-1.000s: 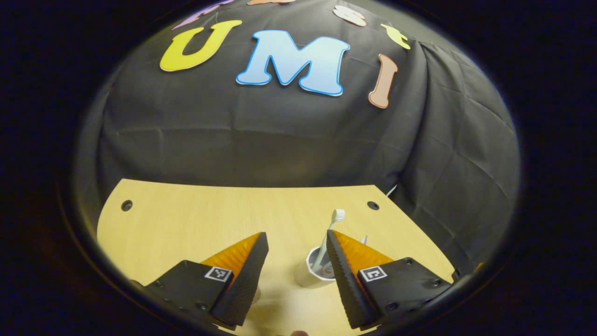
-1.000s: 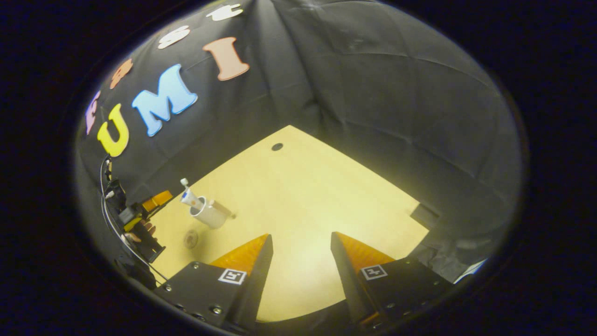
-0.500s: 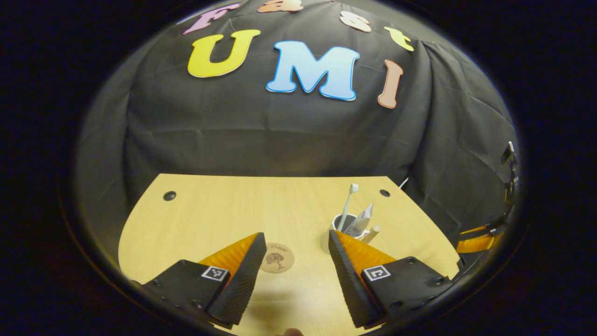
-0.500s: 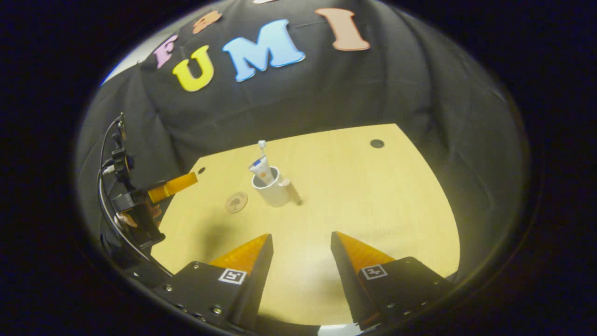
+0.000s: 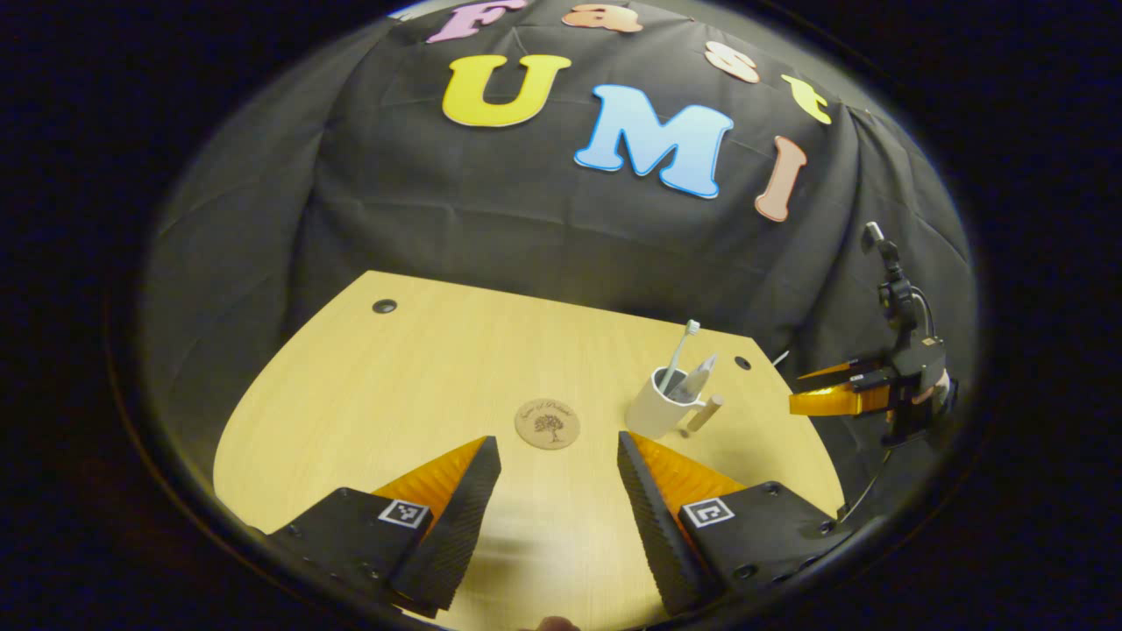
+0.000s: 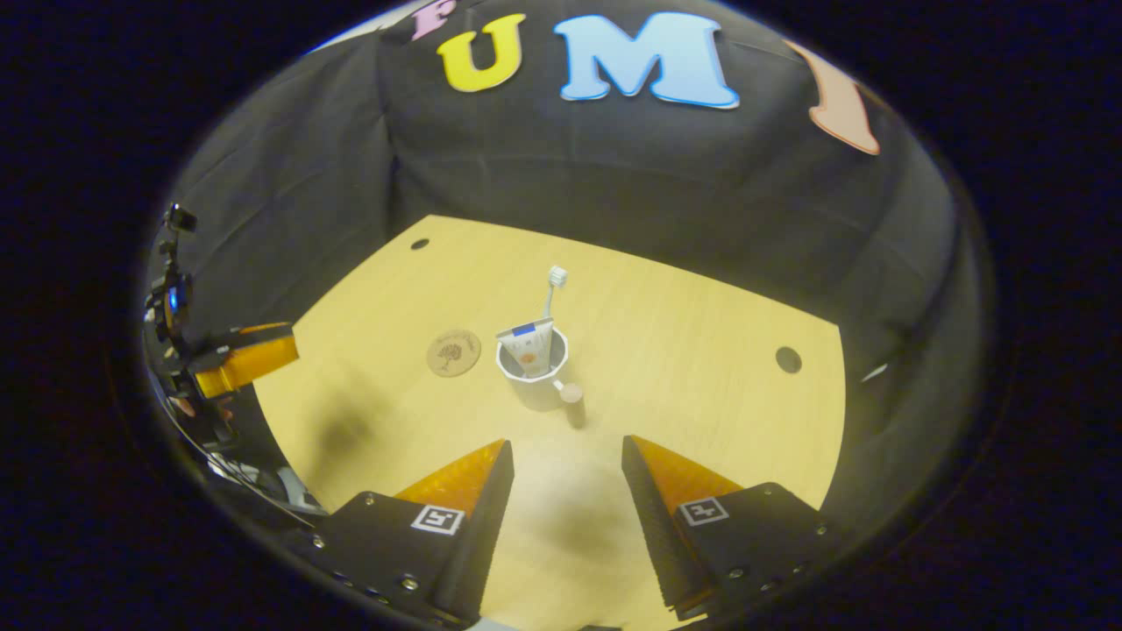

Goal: Put the toothbrush and toothpaste on the desktop into the cup, then pick up the cup and place it on the coaster on the desktop.

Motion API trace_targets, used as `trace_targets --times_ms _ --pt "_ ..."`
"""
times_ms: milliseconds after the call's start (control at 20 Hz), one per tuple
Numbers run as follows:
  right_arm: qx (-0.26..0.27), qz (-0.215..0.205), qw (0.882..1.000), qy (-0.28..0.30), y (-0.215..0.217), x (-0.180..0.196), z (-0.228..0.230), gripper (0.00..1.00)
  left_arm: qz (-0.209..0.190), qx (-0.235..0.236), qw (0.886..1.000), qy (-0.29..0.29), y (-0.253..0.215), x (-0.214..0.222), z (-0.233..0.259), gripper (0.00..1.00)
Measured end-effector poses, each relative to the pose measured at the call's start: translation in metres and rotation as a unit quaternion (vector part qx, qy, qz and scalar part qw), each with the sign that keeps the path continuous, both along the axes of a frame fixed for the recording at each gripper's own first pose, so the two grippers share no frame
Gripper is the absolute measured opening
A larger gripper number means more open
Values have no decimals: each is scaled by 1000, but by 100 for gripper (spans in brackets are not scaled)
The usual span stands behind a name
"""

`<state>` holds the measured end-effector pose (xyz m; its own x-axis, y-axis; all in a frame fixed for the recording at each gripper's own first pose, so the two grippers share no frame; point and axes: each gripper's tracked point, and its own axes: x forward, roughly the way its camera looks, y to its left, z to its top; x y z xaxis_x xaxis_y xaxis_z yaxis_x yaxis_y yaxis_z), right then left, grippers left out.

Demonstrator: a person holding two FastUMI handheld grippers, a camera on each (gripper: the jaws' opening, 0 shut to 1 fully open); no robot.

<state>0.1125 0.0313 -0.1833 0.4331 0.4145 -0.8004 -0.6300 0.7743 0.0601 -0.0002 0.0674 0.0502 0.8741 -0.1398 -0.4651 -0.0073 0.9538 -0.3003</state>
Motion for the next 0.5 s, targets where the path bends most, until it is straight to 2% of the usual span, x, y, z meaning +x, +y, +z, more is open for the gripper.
trace_targets --times_ms 200,250,300,500 --pt "-42 59 997 19 20 19 -29 71 37 5 999 14 20 -25 -9 89" --pt "-45 67 996 26 24 21 -35 66 44 6 999 17 23 -28 -10 89" --pt "-52 74 995 32 27 24 -43 71 52 5 998 21 26 -41 -11 89" --pt "-87 95 991 45 27 37 -63 70 69 8 997 34 35 -60 -14 89"
